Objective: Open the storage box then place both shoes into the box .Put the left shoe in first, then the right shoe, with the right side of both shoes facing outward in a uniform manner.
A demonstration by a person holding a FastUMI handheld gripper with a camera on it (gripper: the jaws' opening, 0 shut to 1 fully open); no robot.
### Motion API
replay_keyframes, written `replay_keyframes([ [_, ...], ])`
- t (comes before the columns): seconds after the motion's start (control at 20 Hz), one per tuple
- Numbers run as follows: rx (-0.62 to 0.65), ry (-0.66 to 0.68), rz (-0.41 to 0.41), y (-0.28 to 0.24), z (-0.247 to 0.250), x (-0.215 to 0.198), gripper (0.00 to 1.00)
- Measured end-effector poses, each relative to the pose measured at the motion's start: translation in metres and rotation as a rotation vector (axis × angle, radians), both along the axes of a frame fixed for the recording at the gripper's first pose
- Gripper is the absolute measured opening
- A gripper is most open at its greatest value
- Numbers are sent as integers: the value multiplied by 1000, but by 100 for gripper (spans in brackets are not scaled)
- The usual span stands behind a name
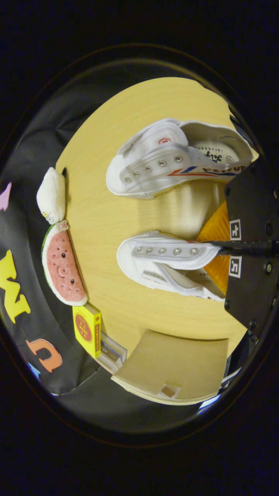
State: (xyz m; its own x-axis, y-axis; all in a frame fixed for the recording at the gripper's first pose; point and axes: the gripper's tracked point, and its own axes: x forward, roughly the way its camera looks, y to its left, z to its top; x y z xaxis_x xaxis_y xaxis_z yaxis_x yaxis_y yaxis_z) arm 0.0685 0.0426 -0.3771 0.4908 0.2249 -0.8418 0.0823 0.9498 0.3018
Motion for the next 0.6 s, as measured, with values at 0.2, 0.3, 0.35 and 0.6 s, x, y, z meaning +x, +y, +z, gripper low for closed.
replay_keyframes([
  [0.2, 90, 28, -50, 6, 13, -3, 0],
  [0.3, 116, 35, -65, 10, 22, -8, 0],
  [0.35, 132, 38, -73, 14, 27, -10, 0],
  [0.6, 188, 28, -75, 40, 58, -20, 0],
])
